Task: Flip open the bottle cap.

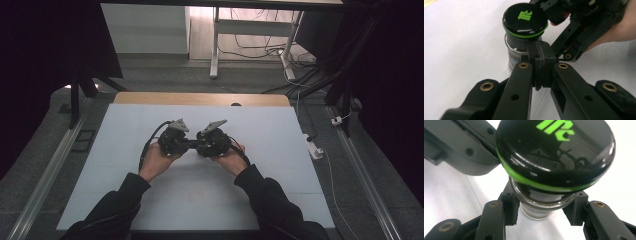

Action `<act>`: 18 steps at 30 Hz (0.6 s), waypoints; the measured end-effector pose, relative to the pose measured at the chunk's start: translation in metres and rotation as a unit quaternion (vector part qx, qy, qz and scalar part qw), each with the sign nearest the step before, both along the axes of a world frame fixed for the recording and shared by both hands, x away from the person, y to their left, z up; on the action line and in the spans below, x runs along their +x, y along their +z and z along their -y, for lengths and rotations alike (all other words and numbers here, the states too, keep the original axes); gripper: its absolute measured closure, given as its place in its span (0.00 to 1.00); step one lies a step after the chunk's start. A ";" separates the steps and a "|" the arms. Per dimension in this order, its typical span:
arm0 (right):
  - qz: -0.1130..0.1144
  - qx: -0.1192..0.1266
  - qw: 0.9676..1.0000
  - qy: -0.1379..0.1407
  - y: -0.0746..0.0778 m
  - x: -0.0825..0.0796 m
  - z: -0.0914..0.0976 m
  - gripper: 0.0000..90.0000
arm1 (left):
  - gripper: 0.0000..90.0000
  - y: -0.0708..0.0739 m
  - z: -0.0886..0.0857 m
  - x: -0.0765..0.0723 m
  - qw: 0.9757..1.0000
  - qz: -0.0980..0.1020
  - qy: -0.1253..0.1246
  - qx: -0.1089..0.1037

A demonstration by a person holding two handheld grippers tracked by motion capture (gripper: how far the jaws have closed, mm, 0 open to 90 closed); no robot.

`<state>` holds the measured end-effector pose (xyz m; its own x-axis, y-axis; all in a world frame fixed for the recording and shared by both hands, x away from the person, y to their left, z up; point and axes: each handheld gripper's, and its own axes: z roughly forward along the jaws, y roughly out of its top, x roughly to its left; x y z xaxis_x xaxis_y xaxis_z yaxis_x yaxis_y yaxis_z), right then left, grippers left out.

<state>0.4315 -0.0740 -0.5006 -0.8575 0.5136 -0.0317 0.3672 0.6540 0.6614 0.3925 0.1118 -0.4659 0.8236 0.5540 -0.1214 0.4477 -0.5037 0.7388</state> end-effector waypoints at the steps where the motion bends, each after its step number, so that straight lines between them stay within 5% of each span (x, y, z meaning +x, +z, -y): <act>1: 0.000 0.000 1.000 0.000 0.000 0.000 0.000 0.58 | 0.98 0.001 0.001 0.000 1.000 0.000 0.000 0.002; 18: -0.001 0.000 1.000 -0.001 0.000 0.000 0.000 0.58 | 0.98 0.004 0.002 -0.002 1.000 -0.001 0.000 0.007</act>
<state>0.4315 -0.0740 -0.5005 -0.8564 0.5154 -0.0308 0.3694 0.6533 0.6609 0.3910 0.1102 -0.4618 0.8234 0.5556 -0.1154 0.4496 -0.5148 0.7300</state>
